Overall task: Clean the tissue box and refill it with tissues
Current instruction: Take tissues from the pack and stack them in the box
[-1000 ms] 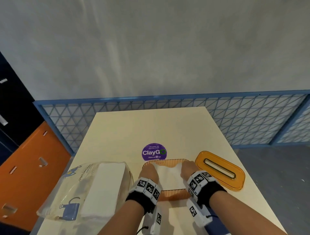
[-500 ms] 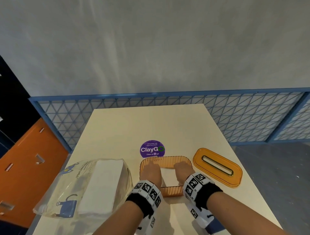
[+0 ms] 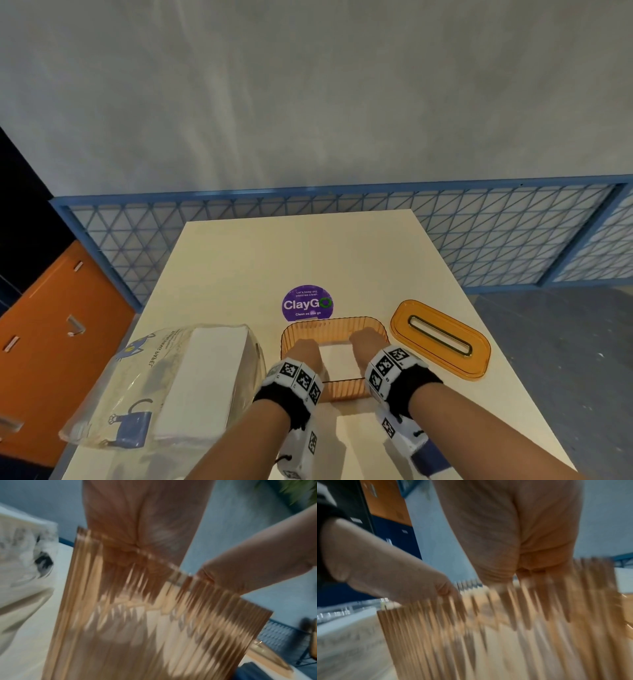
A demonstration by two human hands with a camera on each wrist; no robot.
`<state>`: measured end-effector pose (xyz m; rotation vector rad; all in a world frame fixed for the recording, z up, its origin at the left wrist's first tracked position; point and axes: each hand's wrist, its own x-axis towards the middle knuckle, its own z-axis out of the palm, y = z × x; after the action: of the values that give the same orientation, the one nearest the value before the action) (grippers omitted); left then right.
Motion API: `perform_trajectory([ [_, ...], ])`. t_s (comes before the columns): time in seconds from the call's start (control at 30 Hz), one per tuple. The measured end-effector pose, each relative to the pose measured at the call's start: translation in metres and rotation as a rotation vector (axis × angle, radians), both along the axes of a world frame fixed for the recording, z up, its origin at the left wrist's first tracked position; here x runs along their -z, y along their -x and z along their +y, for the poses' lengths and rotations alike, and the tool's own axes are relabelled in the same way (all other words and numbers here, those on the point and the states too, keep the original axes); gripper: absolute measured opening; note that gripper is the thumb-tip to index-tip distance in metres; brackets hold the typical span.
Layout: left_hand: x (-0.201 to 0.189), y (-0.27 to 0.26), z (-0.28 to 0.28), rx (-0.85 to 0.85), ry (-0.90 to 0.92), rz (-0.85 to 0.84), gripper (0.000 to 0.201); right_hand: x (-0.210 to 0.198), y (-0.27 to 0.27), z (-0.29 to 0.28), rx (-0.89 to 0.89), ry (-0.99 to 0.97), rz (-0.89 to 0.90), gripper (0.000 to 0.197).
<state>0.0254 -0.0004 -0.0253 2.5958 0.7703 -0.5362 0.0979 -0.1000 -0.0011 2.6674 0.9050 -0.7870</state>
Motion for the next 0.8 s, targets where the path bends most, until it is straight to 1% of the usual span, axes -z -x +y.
perform_trajectory([
  [0.03,-0.005,0.001,0.000,0.002,0.022,-0.075,0.033,-0.004,-0.002,-0.002,0.015,-0.082,-0.010,0.035],
  [0.1,-0.019,0.008,0.003,-0.022,0.056,-0.281,0.033,-0.014,-0.011,-0.007,0.086,-0.268,-0.044,0.038],
  [0.17,-0.033,0.023,0.012,-0.081,0.052,-0.473,0.033,-0.024,-0.020,-0.017,0.173,-0.458,-0.076,0.039],
  [0.23,-0.041,0.043,0.028,-0.177,0.029,-0.582,0.033,-0.028,-0.029,-0.030,0.253,-0.600,-0.117,0.039],
  [0.27,-0.040,0.053,0.036,-0.227,0.005,-0.597,0.033,-0.028,-0.032,-0.037,0.290,-0.628,-0.118,0.039],
  [0.33,-0.035,0.075,0.053,-0.320,-0.060,-0.546,0.034,-0.025,-0.032,-0.050,0.318,-0.577,-0.056,0.041],
  [0.43,-0.024,0.099,0.069,-0.424,-0.159,-0.358,0.038,-0.015,-0.026,-0.060,0.354,-0.457,0.103,0.051],
  [0.5,-0.018,0.108,0.073,-0.463,-0.187,-0.259,0.039,-0.010,-0.020,-0.063,0.370,-0.449,0.140,0.051],
  [0.57,-0.010,0.113,0.074,-0.476,-0.190,-0.185,0.041,-0.008,-0.017,-0.062,0.405,-0.483,0.142,0.046],
  [0.63,-0.002,0.116,0.073,-0.459,-0.219,-0.123,0.049,-0.007,-0.015,-0.061,0.443,-0.526,0.183,0.043],
  [0.67,0.002,0.116,0.073,-0.450,-0.245,-0.107,0.054,-0.008,-0.014,-0.060,0.455,-0.538,0.203,0.041],
  [0.73,0.007,0.115,0.072,-0.438,-0.296,-0.089,0.062,-0.007,-0.013,-0.060,0.426,-0.530,0.187,0.037],
  [0.8,0.010,0.112,0.070,-0.438,-0.328,-0.077,0.062,-0.008,-0.013,-0.060,0.419,-0.518,0.172,0.035],
])
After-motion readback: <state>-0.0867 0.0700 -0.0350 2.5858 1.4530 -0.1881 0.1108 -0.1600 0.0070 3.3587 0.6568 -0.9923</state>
